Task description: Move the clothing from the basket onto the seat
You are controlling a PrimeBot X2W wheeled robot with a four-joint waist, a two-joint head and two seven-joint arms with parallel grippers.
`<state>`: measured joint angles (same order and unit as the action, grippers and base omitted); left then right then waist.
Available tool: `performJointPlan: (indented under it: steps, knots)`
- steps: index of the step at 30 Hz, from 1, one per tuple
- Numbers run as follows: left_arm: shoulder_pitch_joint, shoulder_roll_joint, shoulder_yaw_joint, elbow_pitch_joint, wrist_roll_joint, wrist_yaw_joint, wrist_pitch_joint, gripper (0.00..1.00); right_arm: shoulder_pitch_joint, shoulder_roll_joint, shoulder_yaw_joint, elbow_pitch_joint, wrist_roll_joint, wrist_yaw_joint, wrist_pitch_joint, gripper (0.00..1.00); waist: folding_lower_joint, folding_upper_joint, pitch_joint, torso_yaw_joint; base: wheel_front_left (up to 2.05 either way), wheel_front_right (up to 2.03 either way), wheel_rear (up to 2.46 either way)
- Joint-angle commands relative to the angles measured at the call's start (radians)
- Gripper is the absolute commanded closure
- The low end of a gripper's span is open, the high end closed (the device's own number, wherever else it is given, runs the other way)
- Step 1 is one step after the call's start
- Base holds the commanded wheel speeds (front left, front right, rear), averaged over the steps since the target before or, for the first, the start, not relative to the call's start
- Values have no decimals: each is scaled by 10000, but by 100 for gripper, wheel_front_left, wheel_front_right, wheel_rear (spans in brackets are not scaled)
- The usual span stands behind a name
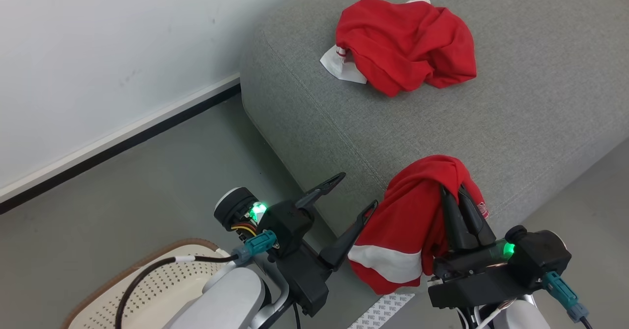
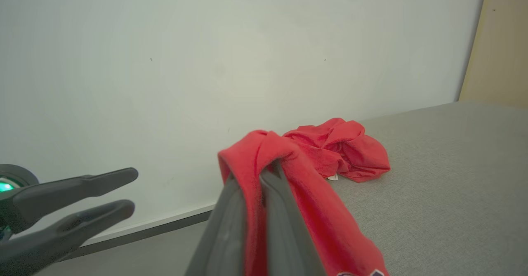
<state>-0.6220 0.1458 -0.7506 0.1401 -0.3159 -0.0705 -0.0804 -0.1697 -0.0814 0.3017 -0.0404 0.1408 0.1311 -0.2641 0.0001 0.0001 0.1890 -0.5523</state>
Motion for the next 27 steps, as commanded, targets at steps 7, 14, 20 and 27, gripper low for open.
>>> performJointPlan:
  steps: [7, 14, 20, 27]
  knots:
    - [-275, -63, -149, 247, -67, -116, -153, 0, 127, 123, -132, -214, -173, -6, 0, 100, -1, -1, 193, -25, 0, 0, 0]
    - [-501, 170, -163, 121, -18, -59, 139, 0, -1249, -85, -612, -430, -82, -6, 0, 100, -1, -1, 989, -13, 0, 0, 0]
    - [-834, 639, -165, -517, 242, 6, 707, 0, -3557, -581, -1502, -560, -15, -6, 0, 100, -1, -1, 2228, 8, 0, 0, 0]
    - [-1463, 1051, -202, -1378, 444, -58, 1538, 0, -6284, -1420, -2531, -185, 228, -6, 0, 100, -1, -1, 3769, 237, 0, 0, 0]
